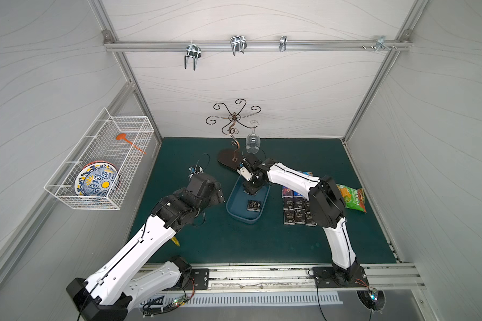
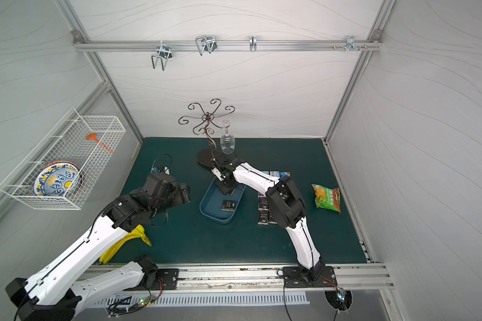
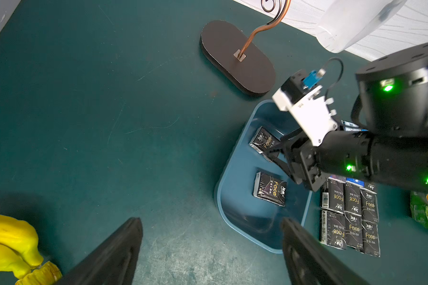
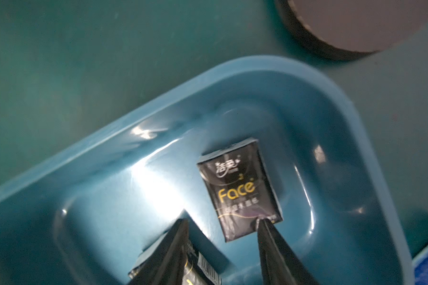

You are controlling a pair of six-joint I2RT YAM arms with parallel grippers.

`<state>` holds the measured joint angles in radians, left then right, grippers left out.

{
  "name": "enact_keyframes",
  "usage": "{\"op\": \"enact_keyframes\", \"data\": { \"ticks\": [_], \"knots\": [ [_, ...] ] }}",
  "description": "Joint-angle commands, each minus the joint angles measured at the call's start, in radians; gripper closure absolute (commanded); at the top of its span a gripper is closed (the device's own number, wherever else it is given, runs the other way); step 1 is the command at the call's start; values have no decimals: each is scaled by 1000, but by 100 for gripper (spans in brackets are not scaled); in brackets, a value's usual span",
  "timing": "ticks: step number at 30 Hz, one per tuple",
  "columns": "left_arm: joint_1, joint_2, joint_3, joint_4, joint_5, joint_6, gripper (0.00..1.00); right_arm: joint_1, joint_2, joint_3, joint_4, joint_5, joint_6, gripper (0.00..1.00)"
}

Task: Take the pocket tissues out of the storage box
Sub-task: Move the pocket tissues to the storage box, then pick up the pocket tissues from the storage box.

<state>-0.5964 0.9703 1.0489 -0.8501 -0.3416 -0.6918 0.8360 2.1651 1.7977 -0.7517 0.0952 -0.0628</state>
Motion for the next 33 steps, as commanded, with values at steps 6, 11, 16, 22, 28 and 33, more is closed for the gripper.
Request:
{"op": "enact_keyframes", "data": {
  "ticks": [6, 11, 16, 22, 28, 33],
  "knots": [
    [5, -15, 42, 10, -23, 6, 8, 26, 86, 0, -11, 143, -142, 48],
    [6, -15, 40, 11, -23, 6, 8, 29, 129, -6, -3, 179, -145, 52],
    [6, -13, 37, 14, -21, 5, 8, 31, 144, -18, 5, 182, -140, 71],
    [6, -10, 36, 19, -15, 3, 8, 36, 123, -12, 8, 151, -120, 90],
    [7, -9, 34, 25, -10, 1, 8, 48, 63, 8, 23, 93, -34, 94],
    [7, -15, 33, 23, -14, 3, 8, 48, -24, 12, 38, 61, 39, 97]
  ]
}}
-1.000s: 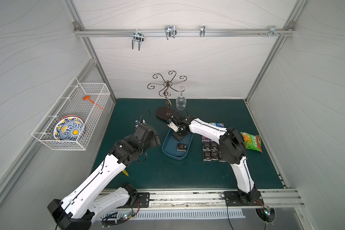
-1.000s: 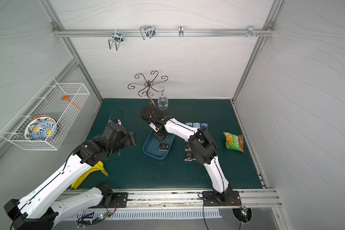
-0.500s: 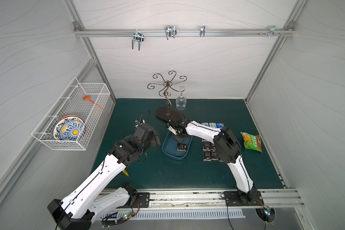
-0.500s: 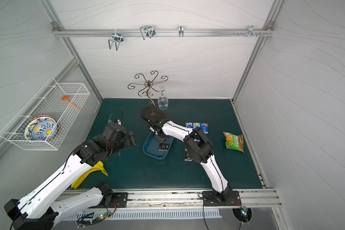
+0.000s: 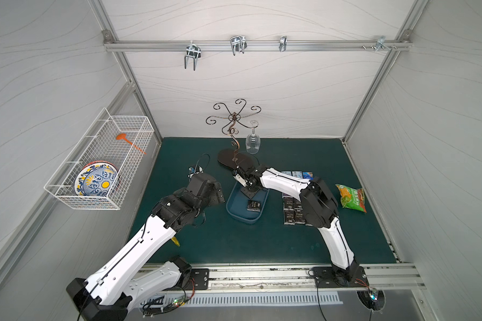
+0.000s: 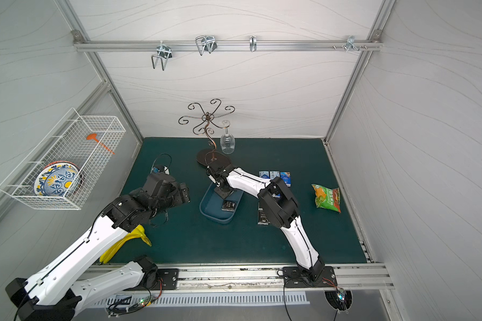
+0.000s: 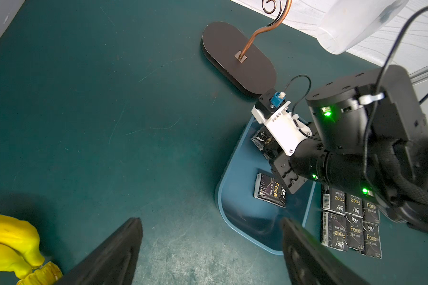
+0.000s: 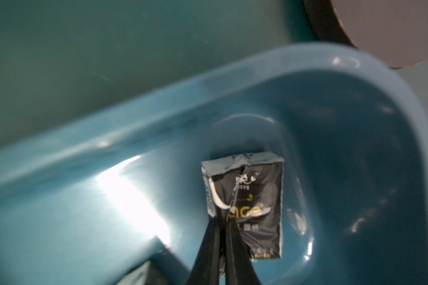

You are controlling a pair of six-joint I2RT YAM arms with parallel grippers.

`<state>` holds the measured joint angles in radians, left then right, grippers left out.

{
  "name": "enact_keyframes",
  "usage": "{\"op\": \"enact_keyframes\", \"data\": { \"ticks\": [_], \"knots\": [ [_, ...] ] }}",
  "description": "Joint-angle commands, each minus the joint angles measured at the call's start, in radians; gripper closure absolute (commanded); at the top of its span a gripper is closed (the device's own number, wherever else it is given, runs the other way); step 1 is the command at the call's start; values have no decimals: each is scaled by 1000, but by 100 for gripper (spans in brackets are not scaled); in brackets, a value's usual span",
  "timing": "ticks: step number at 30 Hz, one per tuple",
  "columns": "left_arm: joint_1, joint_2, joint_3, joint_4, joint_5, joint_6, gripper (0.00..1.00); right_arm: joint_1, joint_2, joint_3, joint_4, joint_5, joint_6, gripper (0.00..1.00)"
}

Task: Take the pocket tissues out of the storage box
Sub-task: Pick up the pocket tissues from the storage box, then place the pocket tissues at the center of the board.

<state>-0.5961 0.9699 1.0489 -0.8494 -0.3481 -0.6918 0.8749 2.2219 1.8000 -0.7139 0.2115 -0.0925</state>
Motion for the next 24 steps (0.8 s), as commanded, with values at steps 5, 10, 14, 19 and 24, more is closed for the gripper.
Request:
{"op": "enact_keyframes", "data": {
  "ticks": [5, 10, 14, 19, 24],
  "knots": [
    [7, -22, 34, 23, -11, 6, 8, 8, -181, -8, -1, -71, 135, 97],
    [9, -27, 31, 24, -18, 13, 8, 6, -337, -93, -18, -62, 222, 97],
    [18, -34, 21, 37, -12, 16, 8, -4, -479, -185, -95, -63, 319, 96],
    [22, -39, 5, 69, 7, 15, 8, 5, -723, -444, -134, -95, 415, 95],
    [24, -21, 2, 100, 35, 7, 8, 68, -901, -680, -156, -81, 500, 94]
  ]
}}
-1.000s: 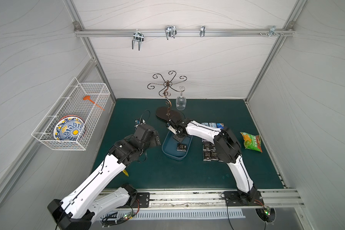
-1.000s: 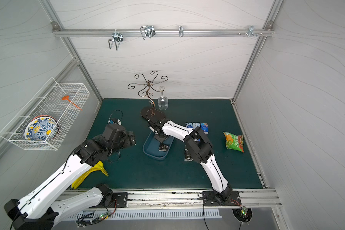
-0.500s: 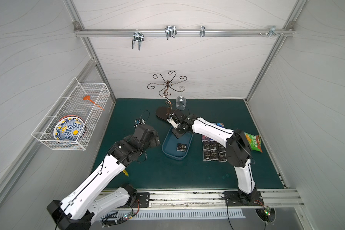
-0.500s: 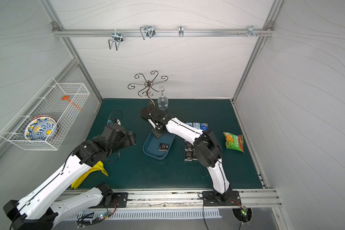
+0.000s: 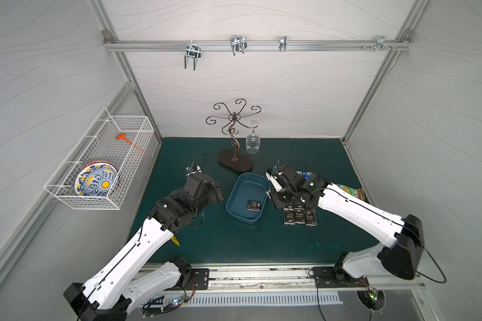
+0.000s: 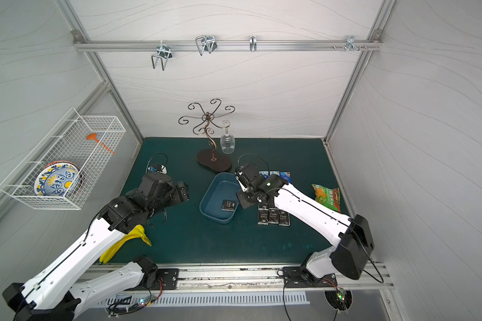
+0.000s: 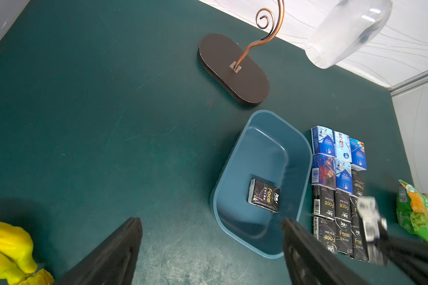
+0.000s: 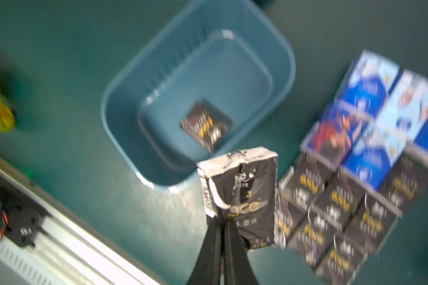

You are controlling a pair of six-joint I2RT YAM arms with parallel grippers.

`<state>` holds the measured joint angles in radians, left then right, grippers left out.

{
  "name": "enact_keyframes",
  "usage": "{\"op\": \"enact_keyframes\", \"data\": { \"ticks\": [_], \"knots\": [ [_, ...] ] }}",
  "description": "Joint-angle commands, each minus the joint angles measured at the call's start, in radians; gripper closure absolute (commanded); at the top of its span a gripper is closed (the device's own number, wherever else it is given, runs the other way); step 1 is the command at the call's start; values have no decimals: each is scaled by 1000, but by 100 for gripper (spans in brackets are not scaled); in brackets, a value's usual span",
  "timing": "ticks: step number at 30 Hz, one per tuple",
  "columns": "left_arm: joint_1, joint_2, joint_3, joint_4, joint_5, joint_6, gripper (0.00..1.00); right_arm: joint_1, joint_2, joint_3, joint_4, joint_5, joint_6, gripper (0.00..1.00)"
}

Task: Take the pocket tissues out of the storage box
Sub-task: Place the pocket tissues at the center of the board.

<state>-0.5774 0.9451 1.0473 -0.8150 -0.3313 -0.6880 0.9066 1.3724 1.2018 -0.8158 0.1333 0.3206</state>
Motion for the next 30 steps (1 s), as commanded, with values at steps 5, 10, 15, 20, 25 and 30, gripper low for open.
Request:
{"op": "enact_keyframes", "data": {
  "ticks": [5, 10, 15, 20, 25, 30],
  "knots": [
    [5, 19, 2, 90, 33, -2, 8, 163, -125, -292, 13, 2, 212, 94],
    [5, 38, 14, 91, 31, 1, 8, 268, -77, -406, 137, 29, 328, 94],
    [5, 48, 19, 93, 37, -1, 8, 290, 65, -382, 194, 38, 363, 91],
    [5, 45, 25, 83, 25, 5, 8, 305, 158, -329, 204, 17, 369, 71],
    [5, 43, 26, 83, 23, 8, 8, 305, 123, -290, 166, 17, 358, 60],
    [6, 53, 23, 86, 33, 5, 8, 259, 21, -303, 100, 31, 342, 51]
  ]
}}
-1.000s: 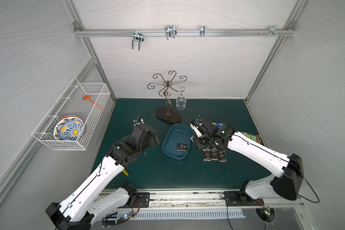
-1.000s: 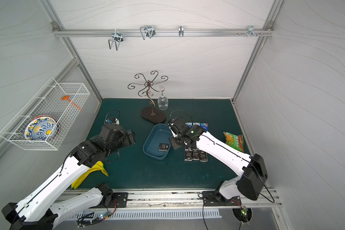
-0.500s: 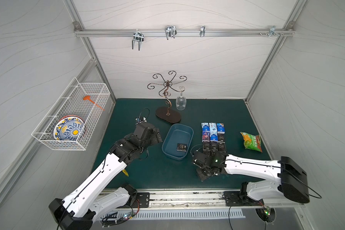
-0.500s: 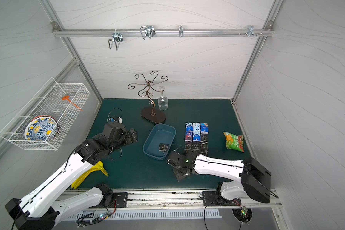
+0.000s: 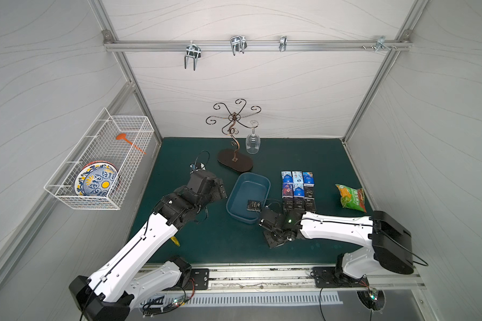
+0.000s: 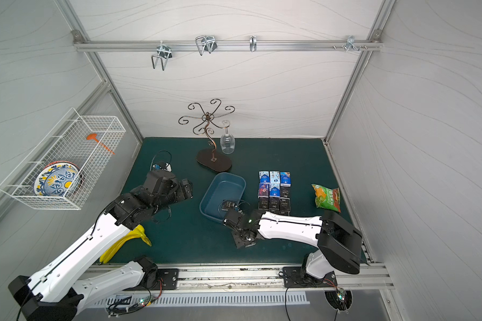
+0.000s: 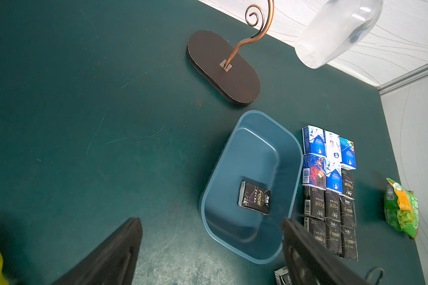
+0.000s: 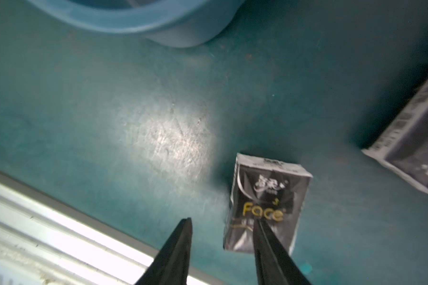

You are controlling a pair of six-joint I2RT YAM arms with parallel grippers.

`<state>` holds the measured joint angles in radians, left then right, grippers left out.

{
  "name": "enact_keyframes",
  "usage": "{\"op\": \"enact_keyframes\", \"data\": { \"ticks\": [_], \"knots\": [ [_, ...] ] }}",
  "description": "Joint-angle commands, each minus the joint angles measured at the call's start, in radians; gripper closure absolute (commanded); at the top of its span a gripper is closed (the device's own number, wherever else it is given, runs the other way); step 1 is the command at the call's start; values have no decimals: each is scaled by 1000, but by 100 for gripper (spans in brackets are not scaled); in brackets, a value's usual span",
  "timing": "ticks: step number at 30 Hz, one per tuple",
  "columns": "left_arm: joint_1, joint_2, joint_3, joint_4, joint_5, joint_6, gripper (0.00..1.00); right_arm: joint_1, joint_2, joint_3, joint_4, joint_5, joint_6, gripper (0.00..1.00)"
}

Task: Take the pocket tissues out of the storage box
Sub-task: Place the pocket tissues at the center of the board, then move the pocket tissues to the center of the board.

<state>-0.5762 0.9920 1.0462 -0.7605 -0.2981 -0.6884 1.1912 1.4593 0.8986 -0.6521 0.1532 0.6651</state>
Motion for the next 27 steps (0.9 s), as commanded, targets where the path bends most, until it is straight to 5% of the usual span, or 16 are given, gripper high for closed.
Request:
{"op": "enact_keyframes", "data": {
  "ticks": [1, 7, 20, 27],
  "knots": [
    [4, 9, 23, 32, 3, 5, 8, -53, -84, -17, -62, -1, -10, 51],
    [4, 4, 21, 35, 4, 3, 8, -181, -141, -128, 11, -95, -62, 49],
    [4, 11, 16, 36, 4, -3, 8, -184, -59, -190, 159, -169, -73, 48],
    [4, 11, 8, 42, 8, -5, 8, -192, -49, -227, 169, -142, -28, 58]
  ]
}}
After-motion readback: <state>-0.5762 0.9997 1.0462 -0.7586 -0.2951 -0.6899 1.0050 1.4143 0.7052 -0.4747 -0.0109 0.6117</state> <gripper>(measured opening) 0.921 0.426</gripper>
